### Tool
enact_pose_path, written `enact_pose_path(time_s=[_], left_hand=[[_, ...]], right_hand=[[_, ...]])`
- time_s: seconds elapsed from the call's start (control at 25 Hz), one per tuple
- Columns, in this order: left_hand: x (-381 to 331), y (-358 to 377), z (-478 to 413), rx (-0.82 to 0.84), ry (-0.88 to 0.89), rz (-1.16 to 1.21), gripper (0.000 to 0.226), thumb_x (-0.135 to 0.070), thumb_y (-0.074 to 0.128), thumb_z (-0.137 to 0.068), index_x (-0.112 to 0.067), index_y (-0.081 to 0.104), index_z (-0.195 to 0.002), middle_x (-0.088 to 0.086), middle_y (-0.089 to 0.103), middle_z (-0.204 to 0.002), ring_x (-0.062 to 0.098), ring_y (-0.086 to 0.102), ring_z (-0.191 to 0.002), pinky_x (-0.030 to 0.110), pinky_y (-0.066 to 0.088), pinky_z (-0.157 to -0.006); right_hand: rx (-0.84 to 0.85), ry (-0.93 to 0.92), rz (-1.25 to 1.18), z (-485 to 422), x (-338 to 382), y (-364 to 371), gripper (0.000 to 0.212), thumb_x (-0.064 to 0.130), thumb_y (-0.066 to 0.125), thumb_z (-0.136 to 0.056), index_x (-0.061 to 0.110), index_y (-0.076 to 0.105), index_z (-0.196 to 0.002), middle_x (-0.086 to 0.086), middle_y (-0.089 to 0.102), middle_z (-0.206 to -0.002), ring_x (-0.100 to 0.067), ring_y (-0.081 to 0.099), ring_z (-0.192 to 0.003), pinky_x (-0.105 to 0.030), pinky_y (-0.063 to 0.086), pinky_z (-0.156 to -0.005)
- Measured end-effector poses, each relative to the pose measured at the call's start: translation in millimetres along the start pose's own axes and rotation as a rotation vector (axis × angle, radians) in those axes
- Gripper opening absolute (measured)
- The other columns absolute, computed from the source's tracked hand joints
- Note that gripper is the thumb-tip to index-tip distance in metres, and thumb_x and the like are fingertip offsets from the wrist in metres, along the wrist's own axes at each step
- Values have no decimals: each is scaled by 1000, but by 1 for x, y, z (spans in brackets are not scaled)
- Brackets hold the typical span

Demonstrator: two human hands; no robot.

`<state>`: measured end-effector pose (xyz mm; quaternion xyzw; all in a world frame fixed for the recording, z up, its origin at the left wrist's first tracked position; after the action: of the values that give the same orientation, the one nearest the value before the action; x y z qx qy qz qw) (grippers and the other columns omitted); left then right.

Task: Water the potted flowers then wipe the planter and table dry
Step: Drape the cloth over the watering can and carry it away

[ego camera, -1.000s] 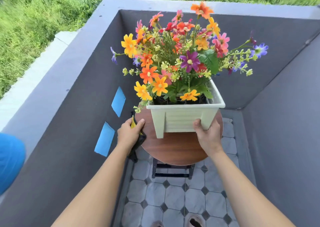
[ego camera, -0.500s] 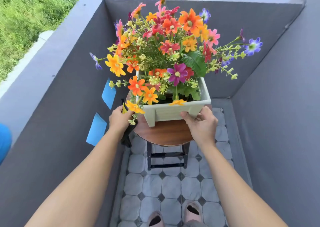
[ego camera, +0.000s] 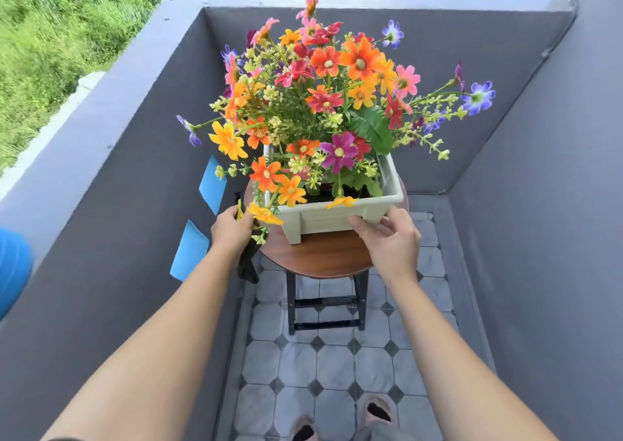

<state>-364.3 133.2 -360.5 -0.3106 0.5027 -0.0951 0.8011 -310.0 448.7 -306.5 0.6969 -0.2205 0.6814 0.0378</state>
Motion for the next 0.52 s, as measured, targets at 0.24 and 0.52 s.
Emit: enact_pose_path(time_s=[0.24, 0.52], left_hand=[[31, -32, 26, -1, -123, 181, 40, -37, 54, -85, -17, 58, -120, 9, 67, -108, 29, 62, -99, 39, 53, -84], [33, -109, 104, 132, -183, 411, 34, -46, 67, -80, -19, 56, -97, 6, 62, -96, 19, 57, -80, 37, 45, -71]], right_hand=[[-177, 127, -12, 99, -2, 15, 26, 11, 69, -82, 23, 54, -100, -9, 53, -91, -2, 54, -77, -10, 45, -57], [657, 539, -138, 166, 31, 148, 14, 21, 48, -98, 29, 58, -96, 2, 60, -94, -14, 62, -86, -29, 54, -78]])
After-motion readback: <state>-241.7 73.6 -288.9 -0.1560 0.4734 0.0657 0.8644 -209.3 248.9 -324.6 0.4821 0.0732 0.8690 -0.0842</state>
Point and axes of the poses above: each hand's wrist, its own z-axis away from the middle knuckle, its own y-axis out of the palm, x = y × z, the point moved 10 cm from there along -z, towards the middle knuckle
